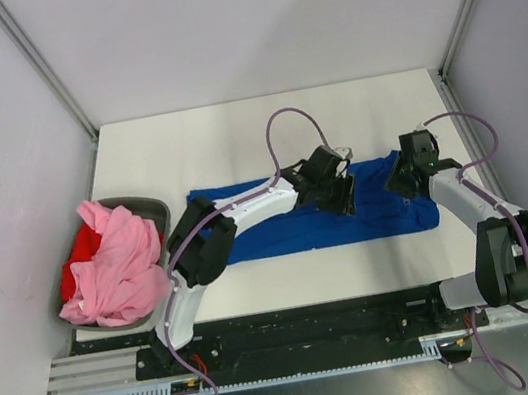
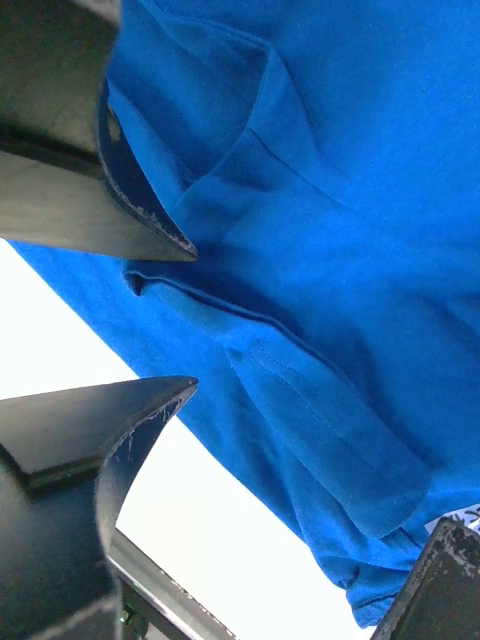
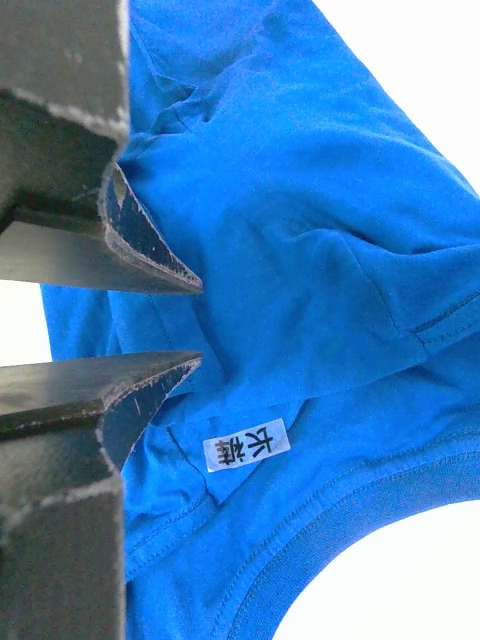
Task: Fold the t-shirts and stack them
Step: Fold the other side of the tshirt into a rectangle
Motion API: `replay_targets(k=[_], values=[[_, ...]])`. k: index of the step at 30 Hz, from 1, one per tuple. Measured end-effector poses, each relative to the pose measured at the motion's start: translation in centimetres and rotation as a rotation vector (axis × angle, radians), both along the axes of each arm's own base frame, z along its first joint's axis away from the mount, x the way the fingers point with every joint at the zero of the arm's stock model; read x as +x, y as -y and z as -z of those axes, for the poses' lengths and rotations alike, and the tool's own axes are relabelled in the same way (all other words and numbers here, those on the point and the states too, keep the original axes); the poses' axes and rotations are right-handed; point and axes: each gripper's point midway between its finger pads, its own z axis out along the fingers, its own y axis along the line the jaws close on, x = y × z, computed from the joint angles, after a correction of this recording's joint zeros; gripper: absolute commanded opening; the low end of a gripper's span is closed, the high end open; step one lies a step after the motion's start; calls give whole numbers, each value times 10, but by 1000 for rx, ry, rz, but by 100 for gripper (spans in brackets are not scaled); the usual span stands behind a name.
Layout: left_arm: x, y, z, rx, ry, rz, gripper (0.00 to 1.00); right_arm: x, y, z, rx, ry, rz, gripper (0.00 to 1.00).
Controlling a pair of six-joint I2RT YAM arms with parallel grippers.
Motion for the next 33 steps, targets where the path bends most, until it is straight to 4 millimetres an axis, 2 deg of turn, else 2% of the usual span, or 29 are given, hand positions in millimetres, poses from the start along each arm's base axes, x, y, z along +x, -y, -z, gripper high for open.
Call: replay_targets(k=[5,18,27,33], values=[[-7,3,0,-4,-6,26,50,0,-1,0,3,0,-4,34],[-44,-1,24,31,-30,176,50,-1,-9,0,2,0,-52,34],[-47,-1,23,15,-23,214,50,-1,-25,3,-15,-10,-121,34],[-47,-2,24,13,-19,218,50,-4,-31,22,-37,-73,-137,32]])
